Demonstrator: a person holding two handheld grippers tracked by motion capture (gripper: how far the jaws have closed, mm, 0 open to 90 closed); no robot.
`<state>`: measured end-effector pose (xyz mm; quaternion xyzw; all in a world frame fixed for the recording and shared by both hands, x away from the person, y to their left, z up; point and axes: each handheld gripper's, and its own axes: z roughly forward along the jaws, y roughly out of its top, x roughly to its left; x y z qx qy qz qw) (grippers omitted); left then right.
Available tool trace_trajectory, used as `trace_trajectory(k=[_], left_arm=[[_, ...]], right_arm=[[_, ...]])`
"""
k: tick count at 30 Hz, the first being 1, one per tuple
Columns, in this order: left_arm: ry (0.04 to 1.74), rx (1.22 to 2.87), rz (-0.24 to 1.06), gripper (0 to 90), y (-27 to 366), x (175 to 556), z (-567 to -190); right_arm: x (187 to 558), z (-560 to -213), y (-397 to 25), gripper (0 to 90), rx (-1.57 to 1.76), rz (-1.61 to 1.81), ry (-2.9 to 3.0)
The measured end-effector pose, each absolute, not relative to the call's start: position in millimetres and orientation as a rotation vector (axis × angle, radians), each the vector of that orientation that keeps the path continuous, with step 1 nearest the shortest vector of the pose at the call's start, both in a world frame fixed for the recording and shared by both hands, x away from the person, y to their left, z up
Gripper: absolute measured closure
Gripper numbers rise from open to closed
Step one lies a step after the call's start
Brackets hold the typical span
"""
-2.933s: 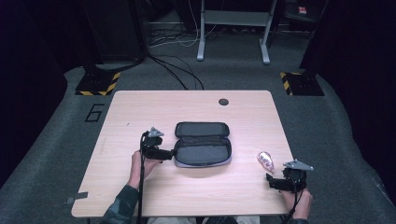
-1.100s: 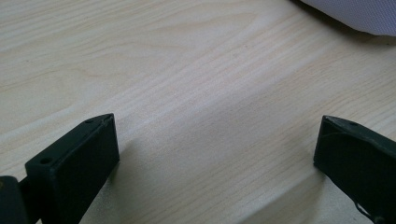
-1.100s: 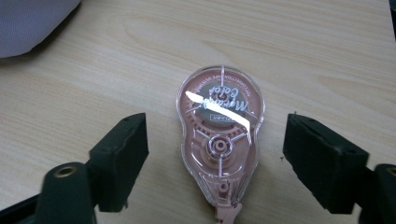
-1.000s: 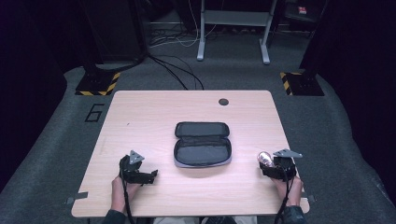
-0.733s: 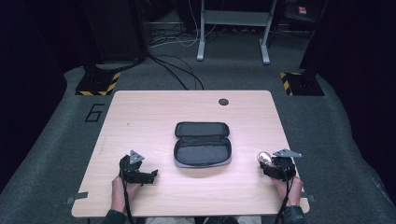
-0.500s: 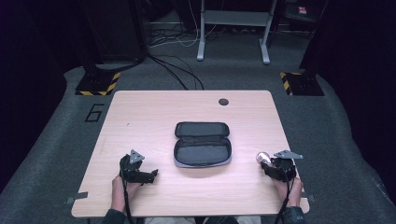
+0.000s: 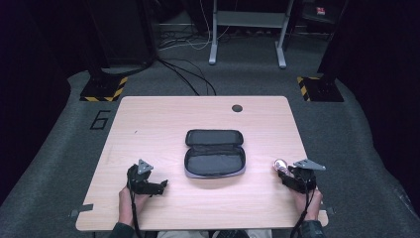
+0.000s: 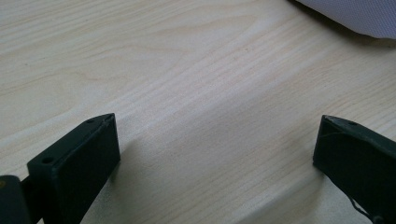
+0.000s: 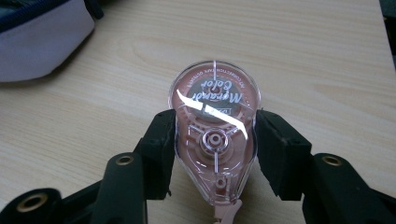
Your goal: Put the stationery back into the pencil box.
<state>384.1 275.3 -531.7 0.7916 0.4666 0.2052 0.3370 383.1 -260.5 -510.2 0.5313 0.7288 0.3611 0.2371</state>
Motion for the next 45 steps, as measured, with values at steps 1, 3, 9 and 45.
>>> trace_trajectory(k=[1, 3, 9, 45], left_arm=[[1.216, 2.064, 0.535, 0.4, 275, 384, -532], [1.216, 2.064, 0.535, 0.4, 275, 384, -532], [1.217, 2.063, 0.535, 0.4, 275, 384, -532], [1.219, 2.062, 0.539, 0.4, 275, 384, -532]], right_arm=[[383, -510, -261, 49.8, 1.456, 0.99, 1.998], [382, -503, -260, 49.8, 1.437, 1.005, 1.993], [382, -494, -257, 49.8, 1.414, 1.005, 1.997], [392, -447, -205, 49.8, 1.207, 1.087, 2.093]])
